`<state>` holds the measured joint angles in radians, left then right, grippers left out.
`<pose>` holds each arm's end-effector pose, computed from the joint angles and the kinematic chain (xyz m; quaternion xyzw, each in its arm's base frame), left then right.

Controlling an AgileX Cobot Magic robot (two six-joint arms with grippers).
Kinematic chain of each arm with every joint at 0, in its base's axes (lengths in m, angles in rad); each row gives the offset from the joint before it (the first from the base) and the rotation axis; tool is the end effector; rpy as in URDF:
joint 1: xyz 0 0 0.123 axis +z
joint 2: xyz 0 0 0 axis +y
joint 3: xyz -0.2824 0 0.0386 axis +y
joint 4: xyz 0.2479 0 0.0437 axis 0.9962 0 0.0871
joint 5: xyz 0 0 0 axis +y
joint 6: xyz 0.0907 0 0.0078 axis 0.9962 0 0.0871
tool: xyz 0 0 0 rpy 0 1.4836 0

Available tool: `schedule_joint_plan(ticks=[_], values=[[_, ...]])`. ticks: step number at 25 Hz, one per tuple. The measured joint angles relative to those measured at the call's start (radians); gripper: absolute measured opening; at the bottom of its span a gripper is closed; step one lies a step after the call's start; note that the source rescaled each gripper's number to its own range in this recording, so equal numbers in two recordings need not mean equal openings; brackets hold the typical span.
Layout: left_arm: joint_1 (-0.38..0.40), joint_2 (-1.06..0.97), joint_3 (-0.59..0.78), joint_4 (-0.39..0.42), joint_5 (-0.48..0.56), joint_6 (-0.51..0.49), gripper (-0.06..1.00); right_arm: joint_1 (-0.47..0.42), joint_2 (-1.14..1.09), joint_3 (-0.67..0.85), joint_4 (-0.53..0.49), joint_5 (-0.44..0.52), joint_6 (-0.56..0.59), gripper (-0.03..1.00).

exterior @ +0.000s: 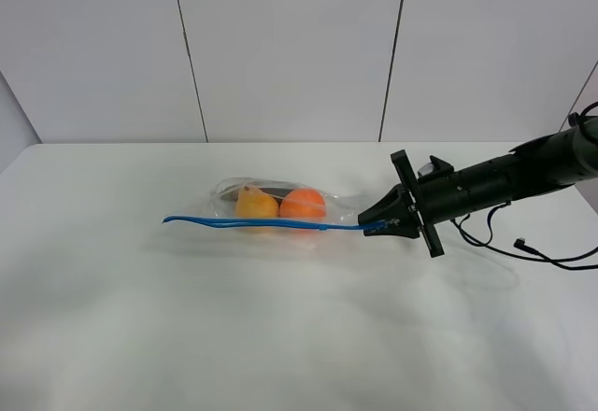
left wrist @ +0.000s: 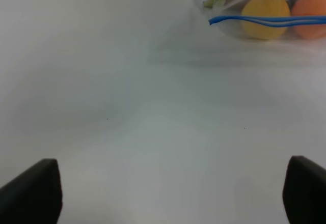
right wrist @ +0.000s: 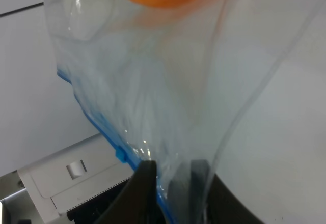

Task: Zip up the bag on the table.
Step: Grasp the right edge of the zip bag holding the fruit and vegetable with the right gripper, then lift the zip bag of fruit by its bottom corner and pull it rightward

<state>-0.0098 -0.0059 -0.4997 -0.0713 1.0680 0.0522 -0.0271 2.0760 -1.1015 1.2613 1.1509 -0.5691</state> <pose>-0.0062 -0.0056 0.2766 0.0280 0.8527 -0.0246 0.5211 0.3516 0.0697 0.1262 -0.1351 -0.8530 -0.5024 0.0413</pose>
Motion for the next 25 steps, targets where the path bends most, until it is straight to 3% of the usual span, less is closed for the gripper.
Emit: schedule_joint_plan(ticks=[8,25], values=[[0.000,0.000,0.000,0.000,0.000,0.000,1.00,0.000,0.000,0.000,-0.005,0.002,-0.001,0.03],[0.000,0.000,0.000,0.000,0.000,0.000,1.00,0.002,0.000,0.000,0.023,0.051,-0.019,0.00]])
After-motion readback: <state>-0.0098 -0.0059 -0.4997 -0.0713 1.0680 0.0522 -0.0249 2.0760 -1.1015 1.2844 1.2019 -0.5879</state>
